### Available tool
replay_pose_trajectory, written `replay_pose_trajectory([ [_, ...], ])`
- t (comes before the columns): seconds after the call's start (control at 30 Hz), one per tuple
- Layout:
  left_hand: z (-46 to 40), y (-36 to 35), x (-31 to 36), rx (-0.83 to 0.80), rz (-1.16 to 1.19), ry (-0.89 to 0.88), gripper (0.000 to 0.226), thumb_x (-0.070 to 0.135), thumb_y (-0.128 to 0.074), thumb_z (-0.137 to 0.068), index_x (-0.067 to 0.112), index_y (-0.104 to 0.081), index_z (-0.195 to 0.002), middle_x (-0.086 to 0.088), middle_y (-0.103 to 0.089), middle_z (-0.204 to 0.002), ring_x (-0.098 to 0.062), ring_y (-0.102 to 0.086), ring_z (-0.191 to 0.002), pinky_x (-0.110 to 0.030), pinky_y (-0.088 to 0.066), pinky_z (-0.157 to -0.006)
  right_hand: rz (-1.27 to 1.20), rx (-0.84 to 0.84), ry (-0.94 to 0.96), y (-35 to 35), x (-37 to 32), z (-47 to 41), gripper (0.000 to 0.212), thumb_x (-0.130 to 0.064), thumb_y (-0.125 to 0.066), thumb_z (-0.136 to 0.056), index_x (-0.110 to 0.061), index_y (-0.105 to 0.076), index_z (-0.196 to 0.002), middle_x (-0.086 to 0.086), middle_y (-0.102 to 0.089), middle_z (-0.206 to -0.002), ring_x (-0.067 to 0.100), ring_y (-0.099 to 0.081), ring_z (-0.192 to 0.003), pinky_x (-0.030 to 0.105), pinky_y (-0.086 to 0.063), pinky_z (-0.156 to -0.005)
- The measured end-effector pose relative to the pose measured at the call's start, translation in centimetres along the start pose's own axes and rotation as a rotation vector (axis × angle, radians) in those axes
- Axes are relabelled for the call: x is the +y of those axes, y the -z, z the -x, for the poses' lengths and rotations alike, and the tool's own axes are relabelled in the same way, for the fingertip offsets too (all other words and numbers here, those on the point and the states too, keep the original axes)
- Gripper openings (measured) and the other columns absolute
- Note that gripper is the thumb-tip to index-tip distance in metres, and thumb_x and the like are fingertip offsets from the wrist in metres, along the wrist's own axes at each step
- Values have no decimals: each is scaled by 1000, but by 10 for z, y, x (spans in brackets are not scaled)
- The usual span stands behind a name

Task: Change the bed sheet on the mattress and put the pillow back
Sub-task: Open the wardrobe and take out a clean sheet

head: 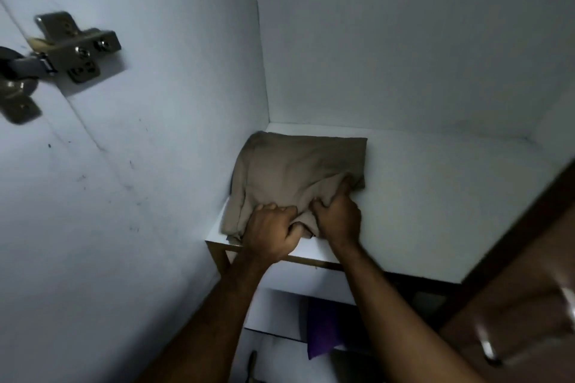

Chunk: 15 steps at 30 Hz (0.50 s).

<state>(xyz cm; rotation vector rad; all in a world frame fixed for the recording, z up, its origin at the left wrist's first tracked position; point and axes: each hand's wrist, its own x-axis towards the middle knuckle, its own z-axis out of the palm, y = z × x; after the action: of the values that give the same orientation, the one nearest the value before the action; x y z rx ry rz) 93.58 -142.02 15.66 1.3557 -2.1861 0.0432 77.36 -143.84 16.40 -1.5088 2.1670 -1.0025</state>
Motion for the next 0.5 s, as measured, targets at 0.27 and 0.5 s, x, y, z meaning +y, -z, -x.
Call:
replay_pose_trajectory([
  [0.27, 79, 14, 80, 50, 196, 392, 34, 43, -42, -82, 15, -57, -93, -12, -64, -83, -31, -61, -77, -38, -48, -63, -505, -294, 51, 75, 18, 93, 96, -31, -79, -69, -25, -32, -153, -3, -56, -138, 21, -57, -124, 32, -48, -103],
  [0.5, 184, 14, 145, 231, 87, 368, 107, 67, -76, -68, 13, -33, -149, -21, -35, -151, -41, -42, -138, -50, -45, -104, -803, -468, 8, 139, 18, 171, 68, -5, -77, -82, -21, -38, -135, 2, -63, -123, 8, -66, -101, 17, -56, -73],
])
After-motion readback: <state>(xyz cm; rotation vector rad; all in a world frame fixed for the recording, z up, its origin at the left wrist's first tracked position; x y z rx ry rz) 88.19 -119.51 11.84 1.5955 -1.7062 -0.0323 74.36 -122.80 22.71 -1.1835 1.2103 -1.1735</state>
